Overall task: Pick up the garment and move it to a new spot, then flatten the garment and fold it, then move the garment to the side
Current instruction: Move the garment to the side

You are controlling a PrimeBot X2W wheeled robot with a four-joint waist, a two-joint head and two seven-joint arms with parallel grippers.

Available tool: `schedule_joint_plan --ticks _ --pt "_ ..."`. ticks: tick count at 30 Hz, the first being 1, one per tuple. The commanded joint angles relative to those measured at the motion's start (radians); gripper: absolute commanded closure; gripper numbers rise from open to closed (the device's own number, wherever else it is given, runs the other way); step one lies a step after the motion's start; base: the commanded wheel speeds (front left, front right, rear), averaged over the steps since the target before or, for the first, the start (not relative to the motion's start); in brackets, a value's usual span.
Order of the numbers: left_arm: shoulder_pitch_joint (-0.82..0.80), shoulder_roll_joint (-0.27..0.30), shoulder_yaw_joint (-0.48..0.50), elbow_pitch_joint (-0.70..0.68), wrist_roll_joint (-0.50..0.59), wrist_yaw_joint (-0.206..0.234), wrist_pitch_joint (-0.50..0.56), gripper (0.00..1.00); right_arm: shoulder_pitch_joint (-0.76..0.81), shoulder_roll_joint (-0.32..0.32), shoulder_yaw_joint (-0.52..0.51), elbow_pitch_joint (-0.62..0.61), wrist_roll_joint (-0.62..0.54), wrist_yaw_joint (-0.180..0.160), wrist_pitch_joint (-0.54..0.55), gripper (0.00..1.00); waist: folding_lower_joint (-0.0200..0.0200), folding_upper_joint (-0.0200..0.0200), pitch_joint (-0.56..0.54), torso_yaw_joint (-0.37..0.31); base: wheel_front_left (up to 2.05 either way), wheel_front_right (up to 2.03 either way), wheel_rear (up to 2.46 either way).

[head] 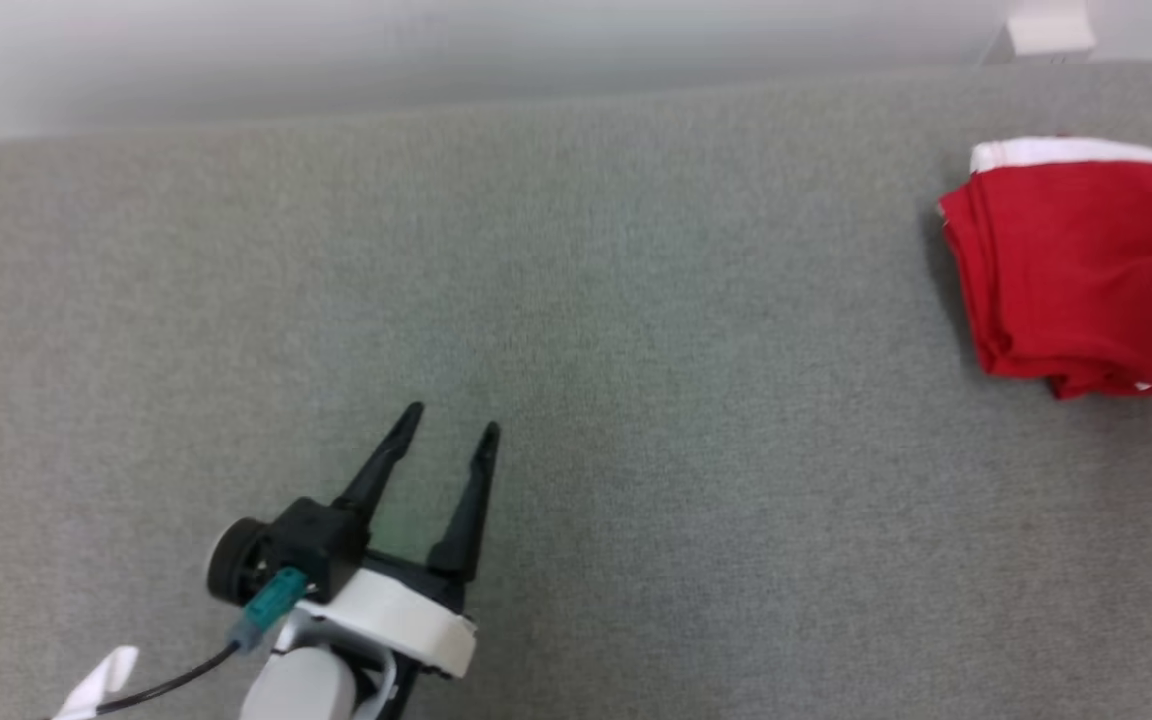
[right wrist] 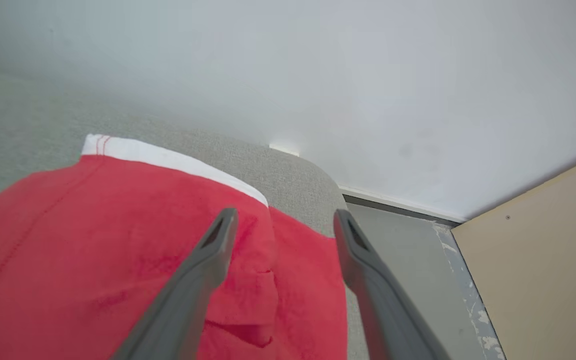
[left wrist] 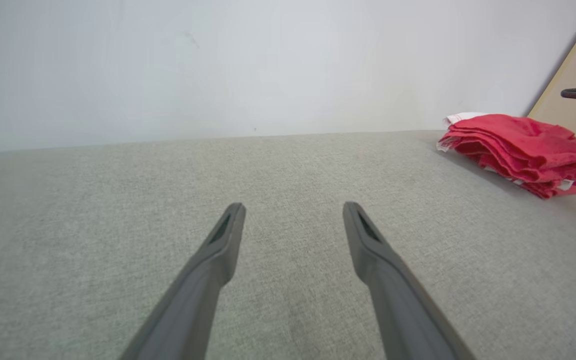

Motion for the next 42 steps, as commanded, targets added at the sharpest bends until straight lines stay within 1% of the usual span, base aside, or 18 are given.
schedule_joint_plan --ticks 1,4,7,10,13,17,21,24,26,31,34,36,40,42 --pt "0.018 0.005 0.021 -0.004 0.002 0.014 -0.001 0.00 0.001 0.016 -0.014 0.003 0.004 -0.003 -0.028 0.00 0.0000 0.0000 -0.070 0.003 0.00 0.00 0.00" --pt "0.045 0.002 0.061 -0.015 0.001 0.026 -0.001 0.00 0.038 0.044 -0.034 0.001 0.012 -0.003 -0.089 0.00 0.0000 0.0000 -0.144 0.012 0.00 0.00 0.00" --pt "0.075 0.000 0.093 -0.022 -0.001 0.032 -0.001 0.00 0.078 0.072 -0.042 -0.033 0.023 -0.003 -0.121 0.00 0.0000 0.0000 -0.212 0.018 0.00 0.00 0.00" --pt "0.104 -0.002 0.127 -0.015 -0.014 0.032 -0.001 0.00 0.141 0.095 -0.057 -0.104 0.050 -0.003 -0.134 0.00 0.0000 0.0000 -0.271 0.026 0.00 0.00 0.00" --pt "0.130 -0.004 0.155 -0.011 -0.024 0.031 -0.001 0.00 0.208 0.102 -0.093 -0.211 0.083 -0.003 -0.139 0.00 0.0000 0.0000 -0.313 0.027 0.00 0.00 0.00" --pt "0.154 -0.006 0.185 -0.027 -0.013 0.033 -0.001 0.00 0.336 0.092 -0.202 -0.385 0.067 -0.003 -0.139 0.00 0.0000 0.0000 -0.335 0.027 0.00 0.00 0.00" --pt "0.175 -0.007 0.193 -0.009 -0.028 0.025 -0.001 0.00 0.500 0.123 -0.340 -0.558 -0.011 -0.003 -0.139 0.00 0.0000 0.0000 -0.345 0.035 0.00 0.00 0.00" --pt "0.182 -0.009 0.199 -0.001 -0.038 0.018 -0.001 0.00 0.641 0.170 -0.424 -0.674 -0.065 -0.003 -0.140 0.00 0.0000 0.0000 -0.348 0.043 0.00 0.00 0.00" --pt "0.193 -0.011 0.201 0.005 -0.052 0.015 -0.001 0.00 0.718 0.204 -0.466 -0.752 -0.092 -0.003 -0.140 0.00 0.0000 0.0000 -0.350 0.047 0.00 0.00 0.00" --pt "0.207 -0.013 0.193 0.028 -0.050 0.009 -0.001 0.00 0.892 0.295 -0.560 -0.904 -0.161 -0.003 -0.140 0.00 0.0000 0.0000 -0.354 0.061 0.00 0.00 0.00" --pt "0.218 -0.015 0.193 0.041 -0.054 0.008 -0.001 0.00 0.973 0.332 -0.601 -0.958 -0.198 -0.003 -0.140 0.00 0.0000 0.0000 -0.357 0.069 0.00 0.00 0.00" --pt "0.226 -0.015 0.187 0.048 -0.024 0.010 -0.001 0.00 1.008 0.355 -0.610 -0.978 -0.209 -0.003 -0.140 0.00 0.0000 0.0000 -0.361 0.071 0.00 0.00 0.00" --pt "0.242 -0.015 0.196 0.050 -0.007 0.020 -0.001 0.00 1.059 0.372 -0.624 -1.002 -0.211 -0.003 -0.140 0.00 0.0000 0.0000 -0.365 0.079 0.00 0.00 0.00" --pt "0.248 -0.015 0.201 0.054 -0.016 0.022 -0.001 0.00 1.074 0.380 -0.626 -1.018 -0.208 -0.003 -0.140 0.00 0.0000 0.0000 -0.364 0.080 0.00 0.00 0.00"
